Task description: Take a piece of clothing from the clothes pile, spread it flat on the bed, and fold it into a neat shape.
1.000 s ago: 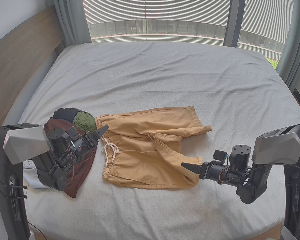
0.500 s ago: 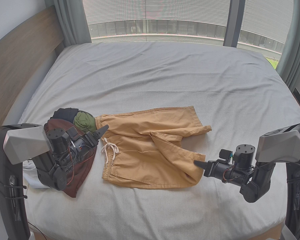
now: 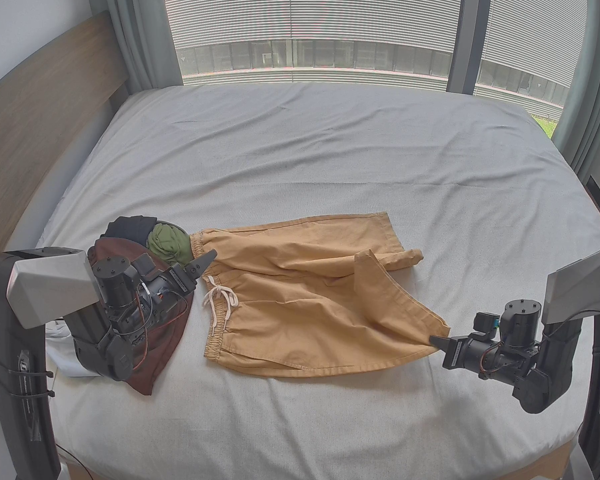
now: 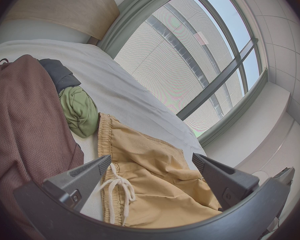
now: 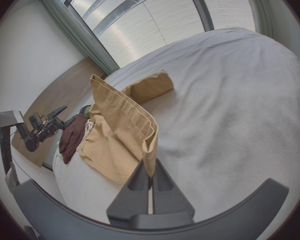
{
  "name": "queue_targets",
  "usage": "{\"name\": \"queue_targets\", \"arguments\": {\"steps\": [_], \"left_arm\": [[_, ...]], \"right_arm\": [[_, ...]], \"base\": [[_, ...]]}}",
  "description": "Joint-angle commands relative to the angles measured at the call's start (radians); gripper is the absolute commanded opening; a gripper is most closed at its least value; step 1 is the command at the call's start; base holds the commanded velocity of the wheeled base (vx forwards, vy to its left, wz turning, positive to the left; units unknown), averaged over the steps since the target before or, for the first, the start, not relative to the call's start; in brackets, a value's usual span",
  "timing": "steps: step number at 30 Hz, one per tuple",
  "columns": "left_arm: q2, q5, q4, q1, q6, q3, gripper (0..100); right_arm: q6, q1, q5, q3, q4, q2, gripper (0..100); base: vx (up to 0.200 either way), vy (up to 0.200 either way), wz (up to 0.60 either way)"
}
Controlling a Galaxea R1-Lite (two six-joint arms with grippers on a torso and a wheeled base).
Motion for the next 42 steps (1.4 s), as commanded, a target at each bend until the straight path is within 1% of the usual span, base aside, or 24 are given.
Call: {"name": "queue_targets", "arguments": {"steps": [1,4,9,11,12,18,23,24,27,36,42], "left_arm": [[0.001,0.000,-0.002,0.002,0.000,0.000,100],[0.001,0.000,-0.002,0.002,0.003,0.003,100],[0.002,0.000,-0.002,0.002,0.003,0.019,100],[0.002,0.000,-0.002,0.002,0.003,0.019,100],[0.004,-0.003,-0.001,0.002,0.004,0.034,100],[0.010,-0.021,-0.001,0.003,0.009,0.111,100],[0.030,-0.089,-0.001,0.003,0.053,0.191,100],[0.042,-0.106,0.001,0.003,0.076,0.206,100],[0.058,-0.107,0.001,0.005,0.090,0.220,100],[0.093,-0.110,0.001,-0.011,0.087,0.284,100],[0.098,-0.115,0.001,-0.057,0.081,0.318,100]], "right_arm": [[-0.011,-0.018,-0.045,0.074,0.001,-0.050,0],[-0.009,-0.016,-0.094,0.107,0.001,-0.050,0],[-0.009,-0.009,-0.140,0.147,0.001,-0.040,0],[-0.009,-0.009,-0.140,0.147,0.001,-0.040,0],[-0.001,-0.001,-0.174,0.153,0.001,-0.023,0],[0.000,-0.001,-0.182,0.150,0.001,0.006,0],[0.000,0.011,-0.182,0.149,0.001,0.010,0],[0.000,0.016,-0.182,0.149,0.001,0.010,0],[0.000,0.018,-0.182,0.147,0.001,0.010,0],[0.000,0.014,-0.182,0.135,0.001,0.024,0],[0.000,0.008,-0.180,0.133,0.001,0.024,0]], "base": [[0.000,0.000,0.00],[0.000,0.000,0.00],[0.000,0.000,0.00],[0.000,0.000,0.00],[0.000,0.000,0.00],[0.000,0.000,0.00],[0.000,0.000,0.00],[0.000,0.000,0.00],[0.000,0.000,0.00],[0.000,0.000,0.00],[0.000,0.000,0.00]]}}
